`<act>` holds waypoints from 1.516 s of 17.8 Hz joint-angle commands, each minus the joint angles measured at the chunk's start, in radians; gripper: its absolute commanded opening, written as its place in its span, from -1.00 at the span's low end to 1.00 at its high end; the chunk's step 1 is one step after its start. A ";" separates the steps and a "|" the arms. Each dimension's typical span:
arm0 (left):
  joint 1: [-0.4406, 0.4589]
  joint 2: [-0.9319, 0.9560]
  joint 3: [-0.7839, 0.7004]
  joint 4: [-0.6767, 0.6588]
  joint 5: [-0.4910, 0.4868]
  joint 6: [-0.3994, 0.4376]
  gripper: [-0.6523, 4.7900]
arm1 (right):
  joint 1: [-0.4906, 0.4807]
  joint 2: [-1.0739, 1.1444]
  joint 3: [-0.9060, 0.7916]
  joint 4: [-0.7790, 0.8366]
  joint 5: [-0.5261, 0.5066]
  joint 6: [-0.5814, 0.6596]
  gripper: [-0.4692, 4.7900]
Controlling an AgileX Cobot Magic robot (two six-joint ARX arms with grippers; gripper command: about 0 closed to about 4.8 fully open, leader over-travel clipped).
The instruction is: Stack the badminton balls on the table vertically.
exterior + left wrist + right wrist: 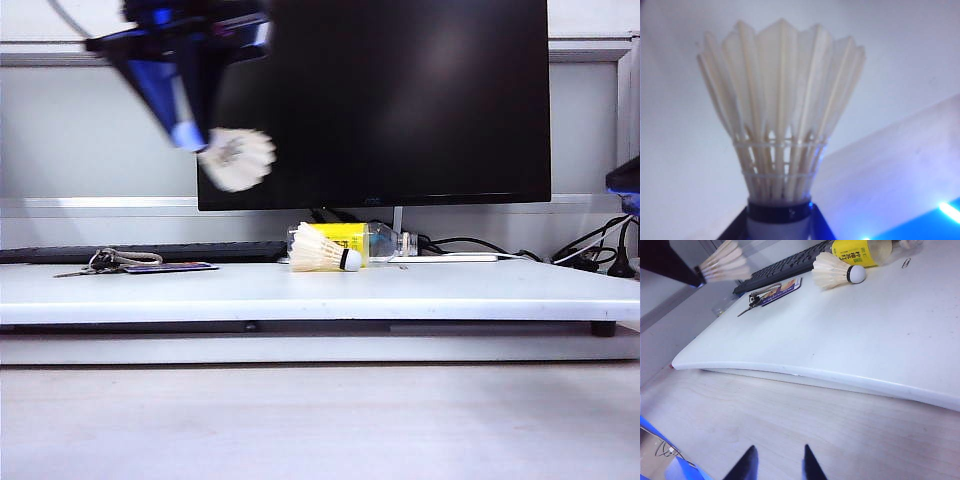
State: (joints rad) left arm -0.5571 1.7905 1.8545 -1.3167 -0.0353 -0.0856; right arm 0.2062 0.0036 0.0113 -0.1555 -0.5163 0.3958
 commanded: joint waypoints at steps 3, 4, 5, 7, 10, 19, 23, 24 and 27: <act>0.031 0.036 0.005 -0.117 0.003 0.039 -0.24 | 0.001 -0.002 0.003 0.002 -0.007 0.000 -0.36; 0.031 0.043 0.006 -0.118 0.007 0.049 -0.24 | 0.001 -0.002 0.003 0.002 -0.007 0.000 -0.36; 0.031 0.052 0.007 -0.117 0.017 0.049 -0.24 | 0.001 -0.002 0.003 0.002 -0.007 0.000 -0.36; 0.031 0.071 0.008 -0.119 0.014 0.049 -0.24 | 0.001 -0.002 0.003 0.001 -0.015 0.000 -0.36; 0.031 0.085 0.009 -0.119 0.032 0.054 -0.24 | 0.001 -0.002 0.003 0.001 -0.018 0.000 -0.36; 0.032 0.119 0.010 -0.047 0.032 0.060 -0.20 | 0.000 -0.002 0.003 0.001 -0.016 0.000 -0.36; 0.032 0.127 0.010 -0.026 0.013 0.060 -0.20 | 0.000 -0.002 0.003 0.001 -0.009 0.000 -0.36; 0.032 0.128 0.010 -0.029 0.013 0.060 -0.19 | 0.000 -0.002 0.003 0.001 -0.005 0.000 -0.36; 0.032 0.128 0.010 -0.028 0.012 0.060 -0.05 | 0.000 -0.002 0.003 0.001 0.001 0.000 -0.36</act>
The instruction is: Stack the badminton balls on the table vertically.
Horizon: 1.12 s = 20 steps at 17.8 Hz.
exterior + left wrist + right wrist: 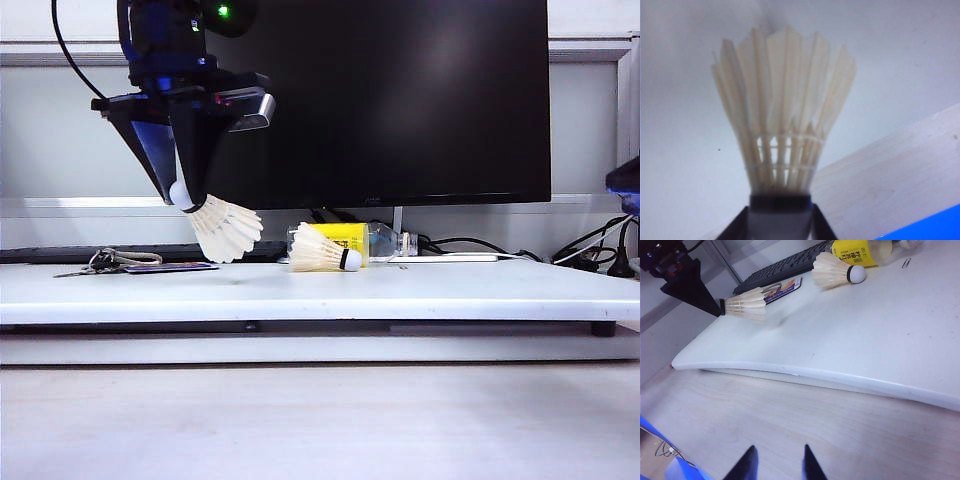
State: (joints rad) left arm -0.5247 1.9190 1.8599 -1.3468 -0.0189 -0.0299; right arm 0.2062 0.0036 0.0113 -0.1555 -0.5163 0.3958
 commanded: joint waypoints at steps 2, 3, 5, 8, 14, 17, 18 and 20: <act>0.000 0.000 0.005 0.006 -0.021 0.005 -0.05 | 0.000 -0.002 0.003 0.001 0.002 -0.001 -0.36; 0.000 0.000 0.005 0.010 -0.037 0.005 -0.05 | 0.000 -0.002 0.003 0.001 0.002 -0.001 -0.36; 0.000 0.000 0.005 0.023 -0.064 0.004 -0.05 | 0.000 -0.002 0.003 0.001 0.002 -0.001 -0.36; 0.000 0.000 0.005 0.019 -0.059 0.004 -0.05 | 0.000 -0.002 0.003 0.001 0.002 -0.001 -0.36; -0.010 -0.002 -0.003 -0.088 0.033 -0.006 0.03 | 0.000 -0.002 0.003 0.002 0.003 -0.011 -0.36; -0.023 -0.009 -0.007 -0.089 0.034 -0.034 0.03 | 0.000 -0.002 0.003 0.003 0.021 -0.015 -0.36; -0.027 -0.013 -0.009 -0.089 0.042 -0.048 0.03 | 0.000 -0.002 0.003 0.003 0.024 -0.037 -0.36; -0.051 -0.013 -0.009 -0.089 0.030 -0.126 0.03 | 0.000 -0.002 0.003 0.004 0.048 -0.056 -0.36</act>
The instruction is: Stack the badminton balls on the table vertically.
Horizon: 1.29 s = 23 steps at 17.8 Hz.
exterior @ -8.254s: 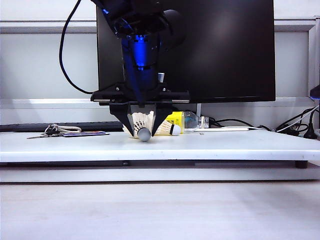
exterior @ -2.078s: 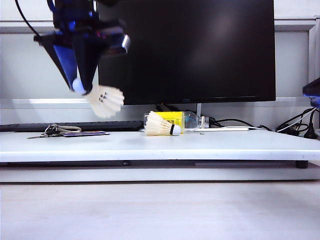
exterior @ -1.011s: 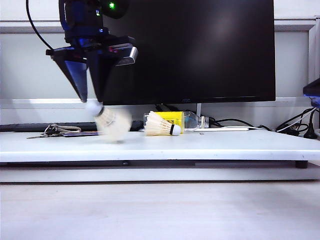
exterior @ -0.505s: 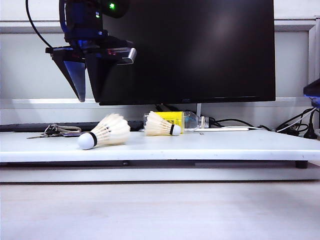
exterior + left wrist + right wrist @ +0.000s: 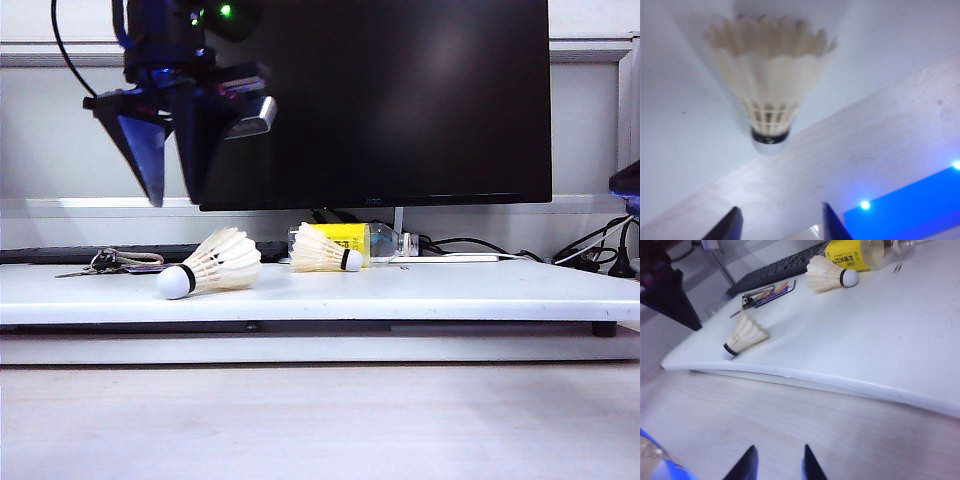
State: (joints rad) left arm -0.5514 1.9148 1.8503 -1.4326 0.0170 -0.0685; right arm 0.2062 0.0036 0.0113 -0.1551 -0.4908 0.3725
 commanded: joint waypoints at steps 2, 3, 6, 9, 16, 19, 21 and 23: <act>-0.060 -0.009 0.000 0.023 -0.033 -0.143 0.03 | 0.000 -0.002 0.003 0.007 0.050 -0.033 -0.36; -0.092 -0.009 0.000 0.058 -0.068 -0.165 0.03 | 0.000 -0.002 0.003 0.007 0.056 -0.033 -0.36; -0.175 -0.018 0.001 0.143 -0.263 -0.197 0.03 | 0.000 -0.002 0.003 0.010 0.059 -0.032 -0.36; -0.203 -0.125 0.001 0.220 -0.361 -0.223 0.03 | 0.000 -0.002 0.003 0.010 0.043 -0.032 -0.36; -0.193 -0.511 -0.033 0.195 -0.474 -0.224 0.02 | 0.001 -0.002 0.004 0.030 0.015 -0.026 -0.36; -0.193 -0.679 -0.122 0.211 -0.521 -0.254 0.02 | 0.009 -0.002 0.008 0.039 0.026 -0.026 -0.20; -0.193 -0.797 -0.232 0.249 -0.559 -0.254 0.01 | 0.022 -0.002 0.009 0.049 0.046 -0.020 -0.17; -0.193 -0.978 -0.449 0.349 -0.555 -0.258 0.01 | 0.041 -0.002 0.034 0.054 0.064 0.030 -0.17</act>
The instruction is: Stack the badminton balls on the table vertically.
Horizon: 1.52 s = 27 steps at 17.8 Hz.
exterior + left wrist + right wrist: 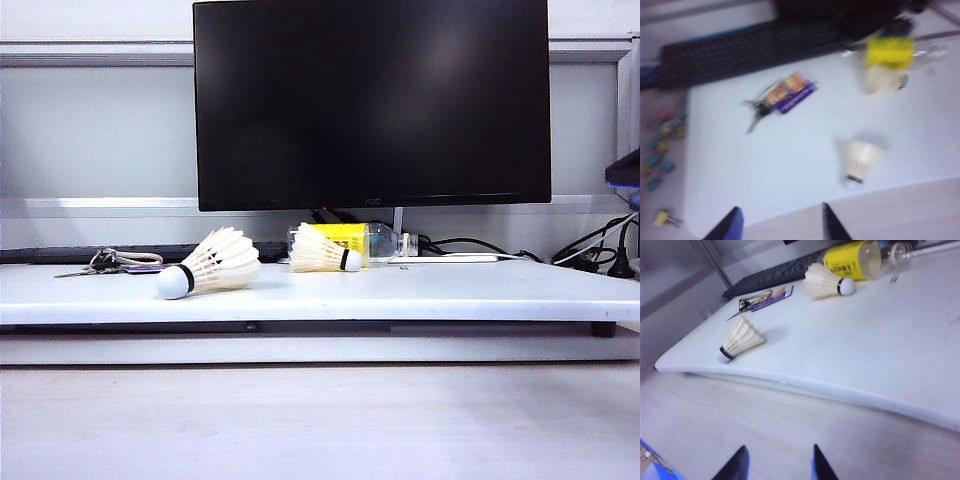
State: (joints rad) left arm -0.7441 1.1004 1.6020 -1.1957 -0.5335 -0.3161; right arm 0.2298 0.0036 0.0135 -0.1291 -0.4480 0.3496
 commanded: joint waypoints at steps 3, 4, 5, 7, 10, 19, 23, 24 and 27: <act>0.000 -0.297 -0.387 0.200 0.027 -0.010 0.01 | 0.027 0.011 0.093 -0.003 0.028 0.056 -0.17; 0.000 -0.341 -0.459 0.227 0.052 -0.013 0.01 | 0.026 0.041 0.135 -0.041 0.028 0.066 -0.17; 0.000 -0.369 -0.508 0.243 0.066 -0.013 0.01 | 0.025 0.067 0.164 -0.072 0.028 0.068 -0.16; 0.000 -0.441 -0.658 0.303 0.096 -0.040 0.01 | 0.026 0.267 0.311 -0.141 -0.006 0.069 -0.13; 0.000 -0.483 -0.749 0.338 0.119 -0.040 0.01 | 0.026 0.508 0.496 -0.205 -0.094 -0.009 -0.13; 0.000 -0.545 -0.949 0.402 0.206 -0.032 0.01 | 0.077 1.227 1.198 -0.783 -0.130 -0.557 -0.14; 0.000 -0.546 -0.960 0.442 0.272 -0.037 0.00 | 0.232 1.370 1.333 -0.832 0.017 -0.740 -0.13; 0.000 -0.546 -0.960 0.446 0.288 -0.062 0.00 | 0.278 1.399 1.361 -0.848 0.076 -0.799 -0.13; 0.000 -0.546 -0.975 0.500 0.313 -0.140 0.00 | 0.442 1.492 1.425 -0.854 0.229 -0.920 -0.13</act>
State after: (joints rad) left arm -0.7441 0.5541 0.6342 -0.7338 -0.2249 -0.4194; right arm 0.6426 1.4815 1.4227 -0.9787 -0.2653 -0.5194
